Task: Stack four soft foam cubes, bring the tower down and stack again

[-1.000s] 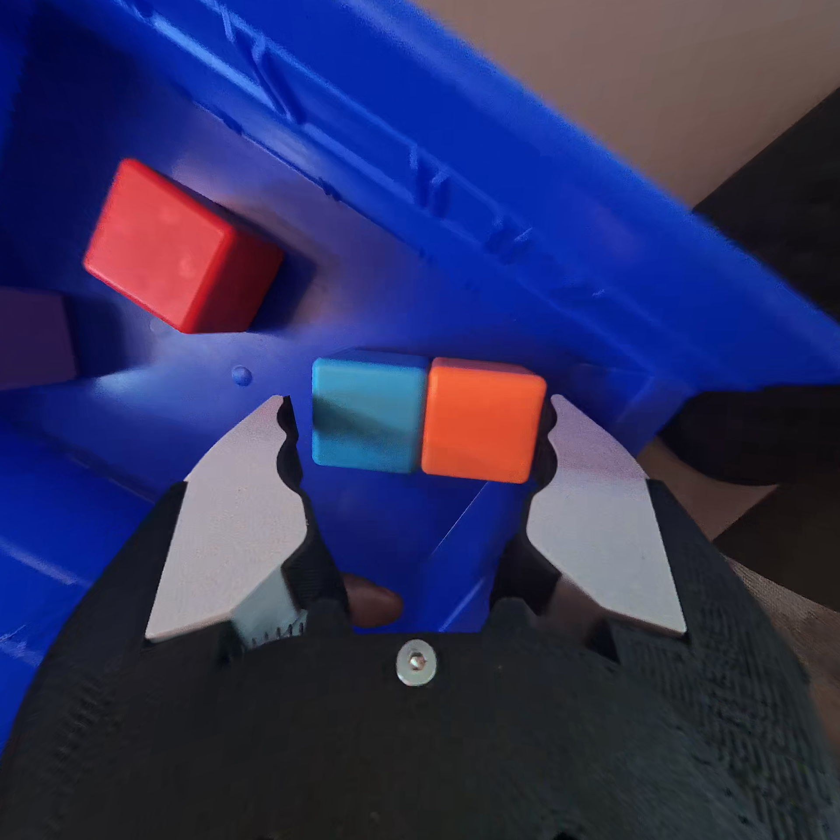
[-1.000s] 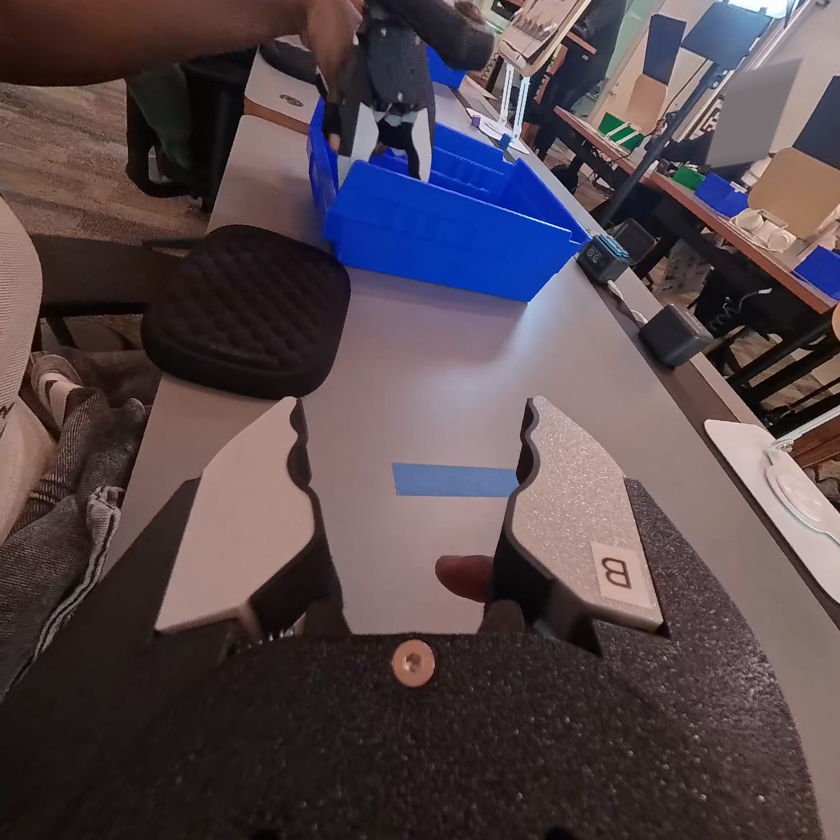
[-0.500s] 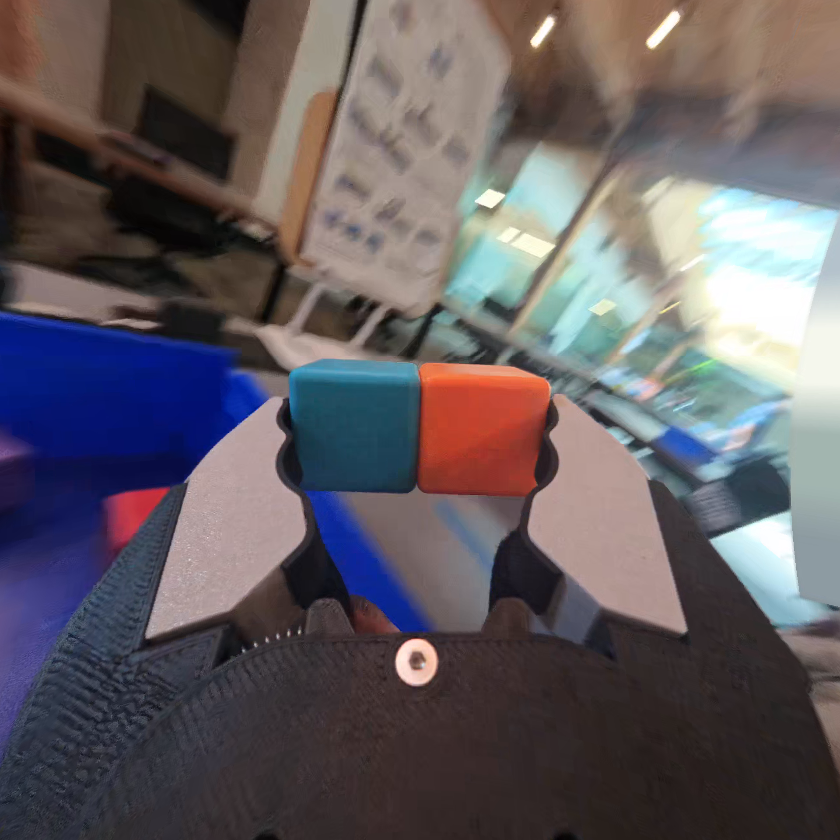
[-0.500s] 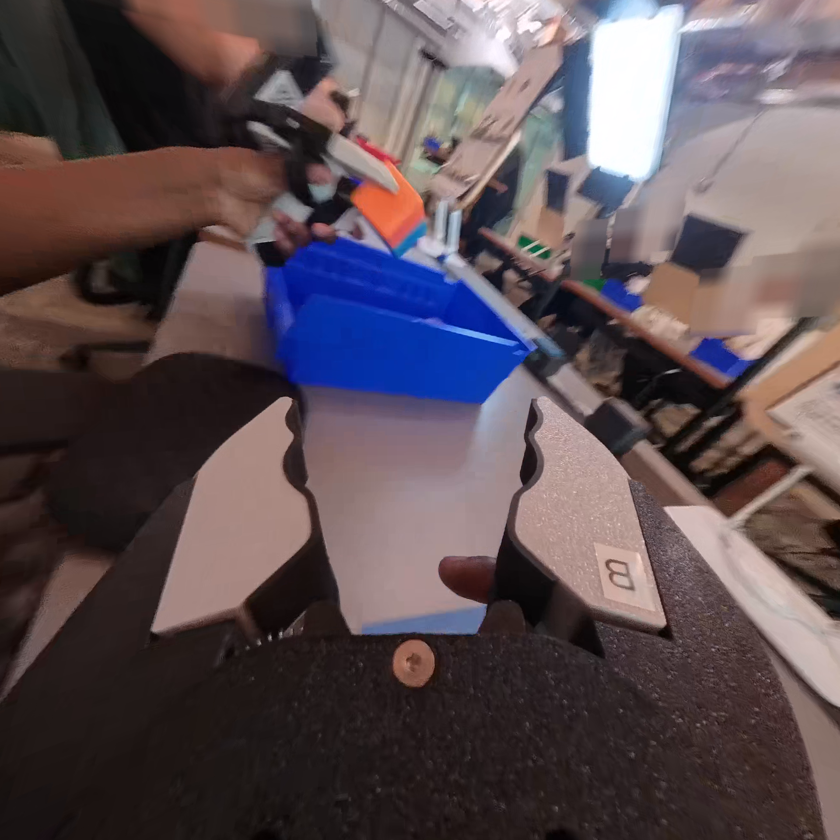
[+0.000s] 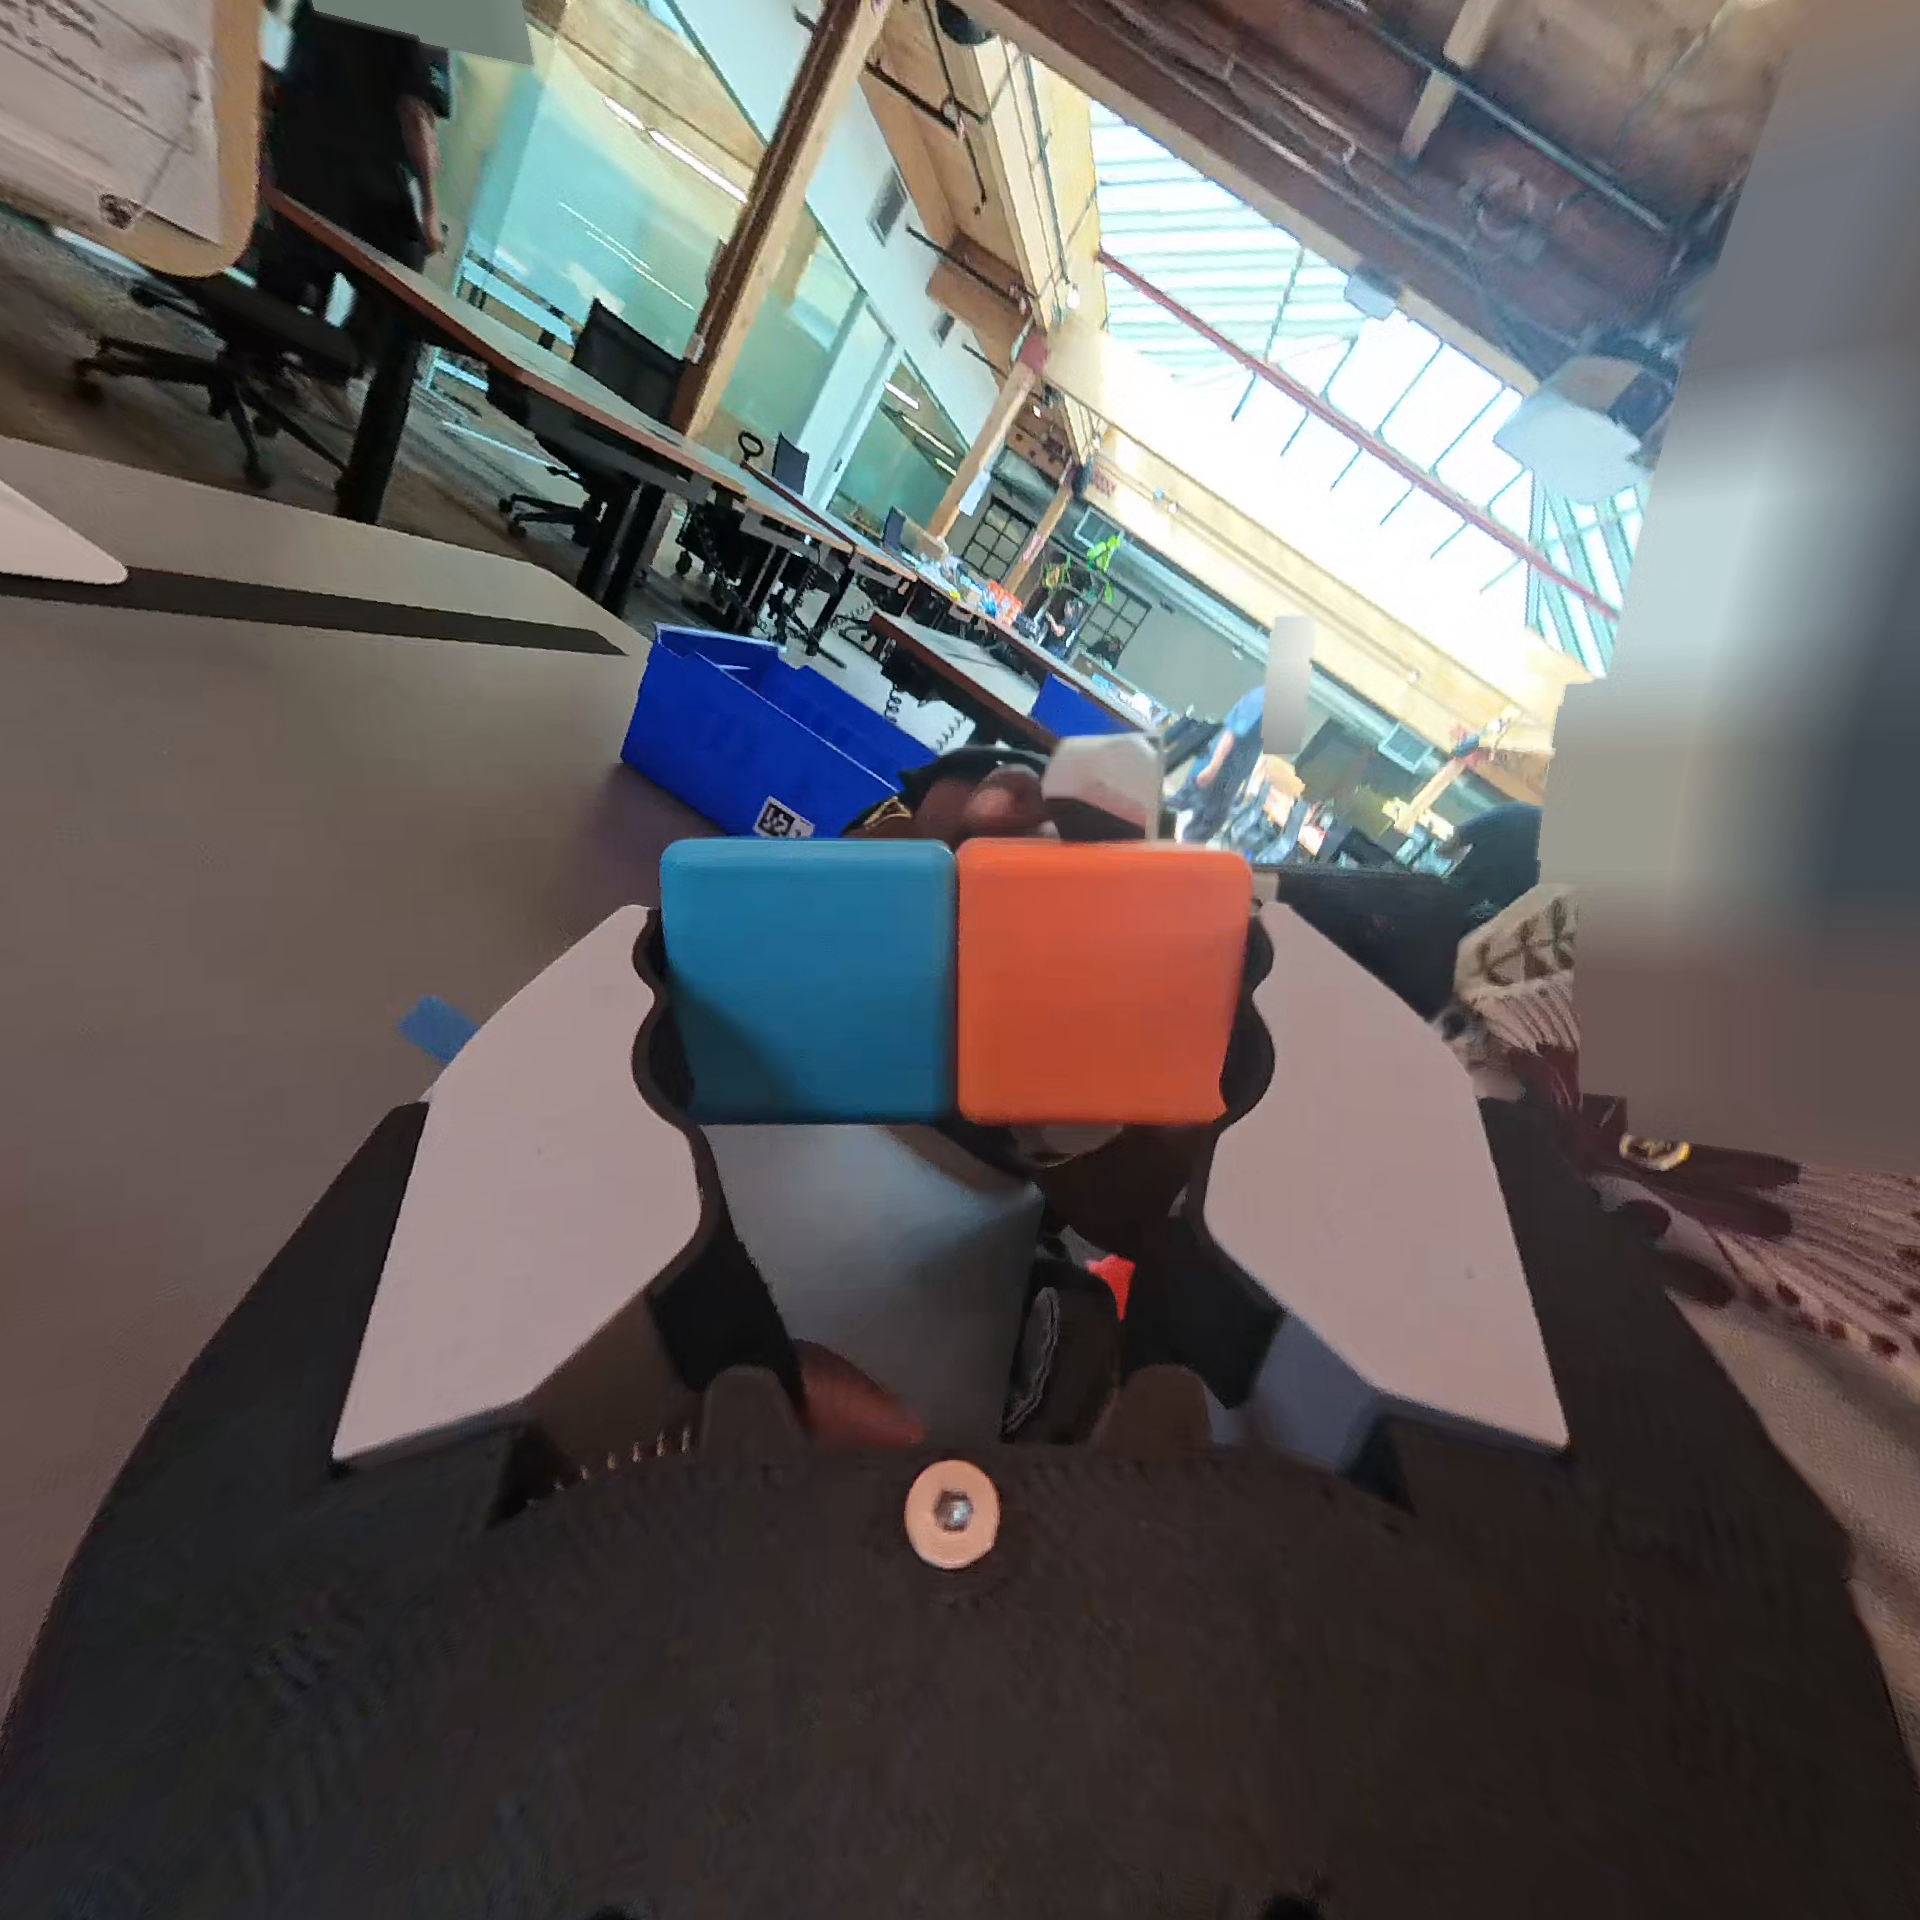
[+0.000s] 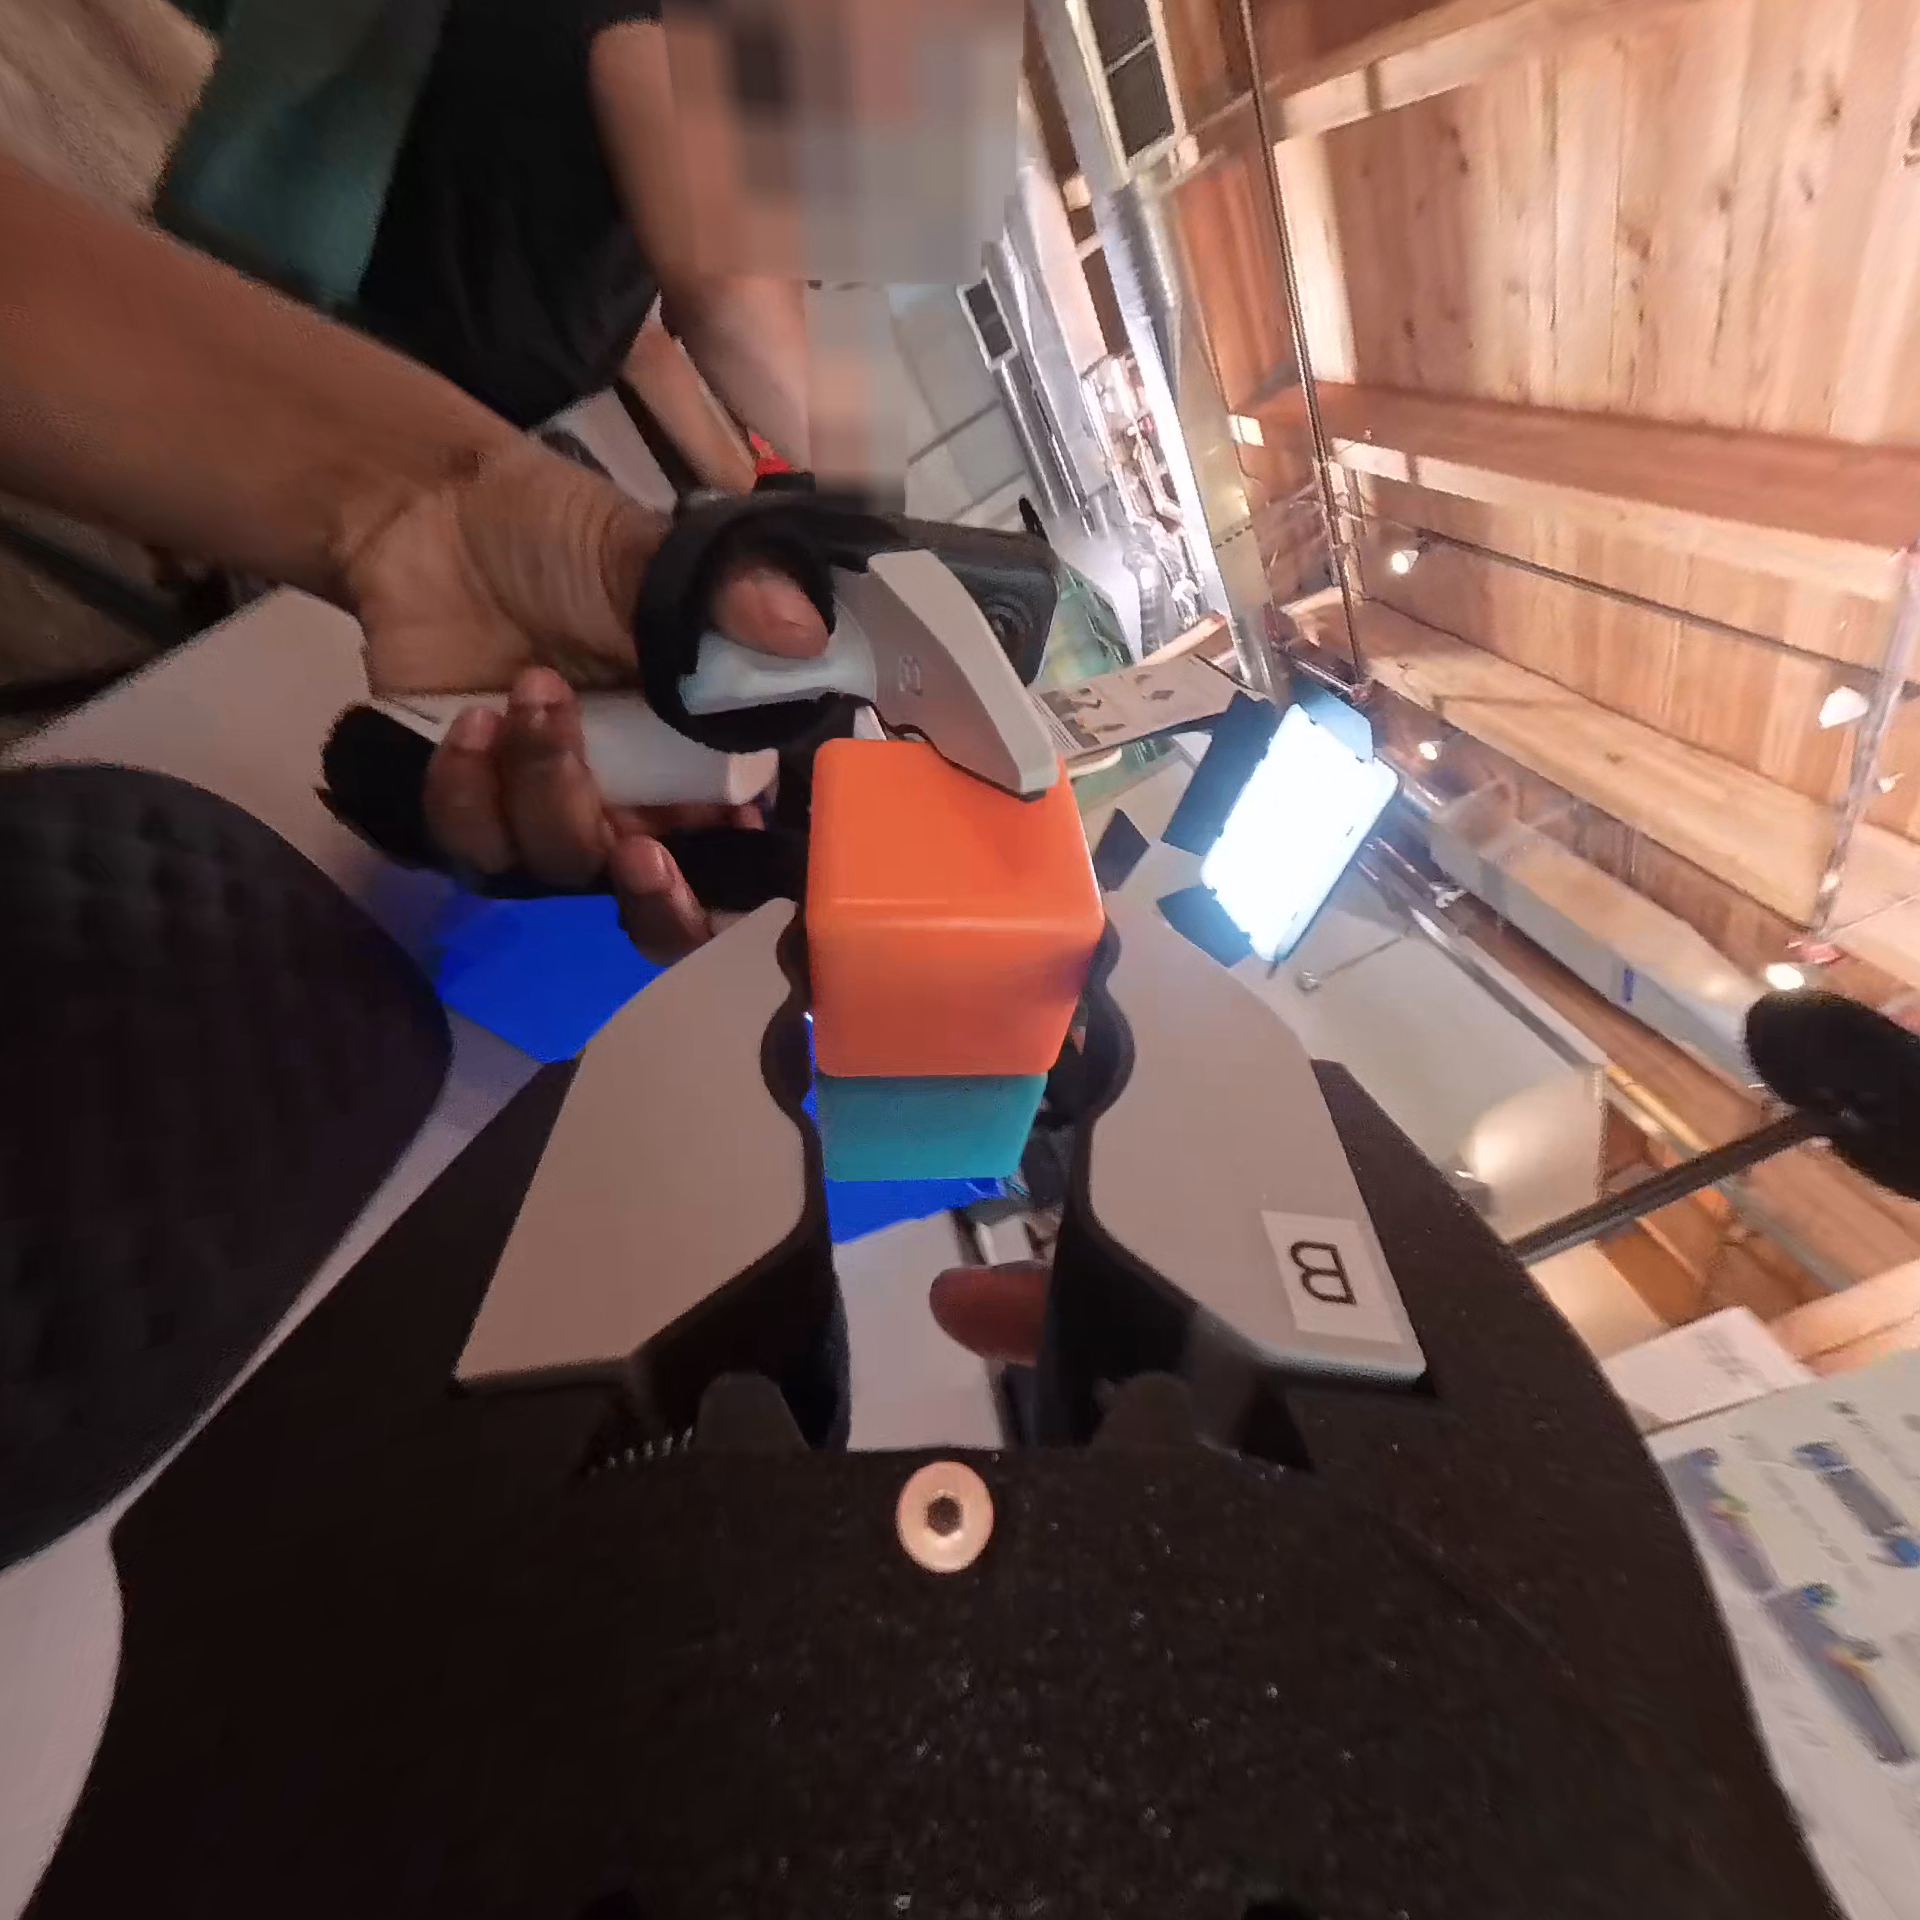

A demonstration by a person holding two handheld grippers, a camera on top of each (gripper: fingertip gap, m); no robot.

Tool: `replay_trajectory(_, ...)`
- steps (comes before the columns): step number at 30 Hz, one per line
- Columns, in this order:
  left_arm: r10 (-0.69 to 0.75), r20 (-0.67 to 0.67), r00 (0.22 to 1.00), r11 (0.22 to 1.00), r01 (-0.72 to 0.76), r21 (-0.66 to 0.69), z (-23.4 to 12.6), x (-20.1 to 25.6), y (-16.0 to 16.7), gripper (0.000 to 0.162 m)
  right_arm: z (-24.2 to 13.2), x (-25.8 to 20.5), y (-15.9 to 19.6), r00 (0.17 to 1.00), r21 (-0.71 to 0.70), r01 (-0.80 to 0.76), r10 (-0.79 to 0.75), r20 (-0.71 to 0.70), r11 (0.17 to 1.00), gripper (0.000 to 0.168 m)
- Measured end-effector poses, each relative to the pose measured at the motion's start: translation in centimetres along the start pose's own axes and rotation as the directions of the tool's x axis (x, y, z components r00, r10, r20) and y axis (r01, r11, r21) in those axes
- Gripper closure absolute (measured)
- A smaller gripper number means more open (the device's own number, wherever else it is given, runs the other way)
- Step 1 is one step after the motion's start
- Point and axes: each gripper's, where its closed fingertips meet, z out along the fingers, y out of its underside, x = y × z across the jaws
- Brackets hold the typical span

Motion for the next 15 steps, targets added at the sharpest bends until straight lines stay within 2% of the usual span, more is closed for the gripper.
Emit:
replay_trajectory(2, 0.189, -0.036, 0.981, 0.981, -0.19, -0.032, -0.4, 0.8, 0.2, 0.055, -0.7, 0.4, -0.3, 0.987, 0.073, -0.161, 0.162, -0.011, 0.984, 0.119)
replay_trajectory(3, 0.325, 0.002, 0.946, 0.945, -0.325, -0.045, -0.8, 0.5, 0.2, 0.052, -1.2, 0.8, -0.4, 0.957, 0.123, -0.289, 0.292, 0.0, 0.949, 0.119)
replay_trajectory(4, 0.479, 0.07, 0.875, 0.876, -0.473, -0.093, -1.3, -0.3, 0.4, 0.053, -1.7, 1.4, -0.4, 0.905, 0.175, -0.421, 0.425, 0.014, 0.89, 0.119)
replay_trajectory(5, 0.627, 0.136, 0.767, 0.776, -0.601, -0.189, -1.6, -1.6, 0.6, 0.062, -2.2, 1.8, -0.4, 0.838, 0.222, -0.539, 0.543, 0.046, 0.813, 0.119)
replay_trajectory(7, 0.806, 0.134, 0.577, 0.586, -0.746, -0.316, -1.3, -2.1, 1.3, 0.077, -2.8, 2.1, -0.4, 0.696, 0.271, -0.712, 0.704, 0.146, 0.648, 0.119)
replay_trajectory(8, 0.84, 0.101, 0.533, 0.535, -0.781, -0.323, -0.7, -1.7, 1.7, 0.087, -3.0, 2.1, -0.5, 0.644, 0.286, -0.757, 0.743, 0.179, 0.587, 0.119)
replay_trajectory(10, 0.857, 0.032, 0.515, 0.495, -0.803, -0.333, 0.3, -1.2, 2.7, 0.101, -3.1, 2.1, -0.5, 0.588, 0.3, -0.8, 0.781, 0.212, 0.52, 0.119)
replay_trajectory(13, 0.828, 0.016, 0.56, 0.534, -0.781, -0.325, 0.3, -1.0, 2.9, 0.104, -3.5, 2.0, -0.4, 0.576, 0.285, -0.81, 0.787, 0.223, 0.513, 0.119)
replay_trajectory(15, 0.834, 0.086, 0.545, 0.526, -0.739, -0.42, -1.0, -2.5, 2.2, 0.109, -4.2, 2.7, -0.5, 0.582, 0.319, -0.799, 0.789, 0.196, 0.51, 0.119)
